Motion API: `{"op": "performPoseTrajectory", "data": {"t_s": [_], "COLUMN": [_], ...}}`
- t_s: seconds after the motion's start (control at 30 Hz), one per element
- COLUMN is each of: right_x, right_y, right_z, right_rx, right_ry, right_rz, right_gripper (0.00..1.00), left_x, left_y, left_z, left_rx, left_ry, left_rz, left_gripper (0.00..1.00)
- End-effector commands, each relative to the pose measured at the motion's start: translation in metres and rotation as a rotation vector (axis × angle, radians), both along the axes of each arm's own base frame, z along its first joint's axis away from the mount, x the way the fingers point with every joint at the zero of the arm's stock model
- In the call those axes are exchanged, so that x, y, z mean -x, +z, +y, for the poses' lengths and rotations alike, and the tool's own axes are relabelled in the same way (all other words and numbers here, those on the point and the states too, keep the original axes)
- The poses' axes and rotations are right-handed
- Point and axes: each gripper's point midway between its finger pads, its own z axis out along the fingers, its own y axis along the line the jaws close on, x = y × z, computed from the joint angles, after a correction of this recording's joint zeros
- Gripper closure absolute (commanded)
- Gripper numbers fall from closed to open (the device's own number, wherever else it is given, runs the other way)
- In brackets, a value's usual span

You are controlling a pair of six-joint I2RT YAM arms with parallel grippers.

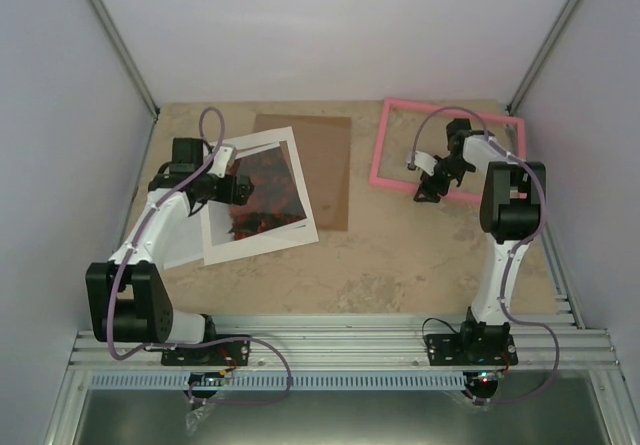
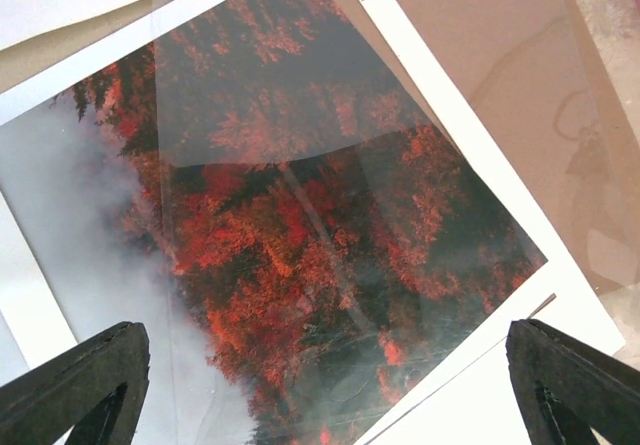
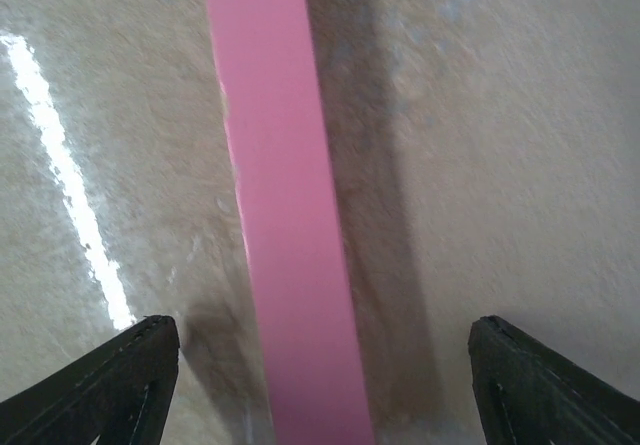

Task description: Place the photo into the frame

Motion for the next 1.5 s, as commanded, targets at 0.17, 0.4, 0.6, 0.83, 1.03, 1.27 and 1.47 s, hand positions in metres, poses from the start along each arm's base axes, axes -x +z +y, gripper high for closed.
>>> {"op": "performPoseTrajectory", "data": {"t_s": [0.17,0.4,0.6,0.83,1.03,1.27,1.47], "right_x": [0.014,0.024,0.036,0.079,0.125,0.161,0.183], "right_y": [-0.025,-0.012,0.041,0.113,0.155,0.181,0.188], "right_z": [0.022,0.027,0.037,0.062,0.092,0.124,0.141], "right_rx": [0.028,0.032,-0.02,-0.183,-0.318,-0.425,-0.437], "right_ry": [0.119,0.154,0.174,0.212,0.217,0.215,0.256], "right_rz": [0.027,0.028,-0.005,0.012,0.083,0.159,0.185], "right_gripper": [0.37,0.66,0.91,0.99,1.0,0.99,0.99], "left_x": [-0.013,-0.007,0.009,0.04,0.064,0.083,0.1], "left_y": [0.032,0.059,0.081,0.111,0.134,0.121,0.114], "left_z": [-0.007,-0.02,-0.058,-0.118,-0.165,-0.208,-0.232], "left_rx": [0.051,0.047,0.018,-0.127,-0.399,-0.679,-0.8], "left_ry": [-0.024,-0.155,-0.356,-0.715,-1.042,-1.317,-1.424], "left_rz": [-0.114,-0.242,-0.353,-0.599,-0.879,-0.964,-1.077], "left_gripper": [0.01,0.01,0.01,0.01,0.01,0.05,0.07]}}
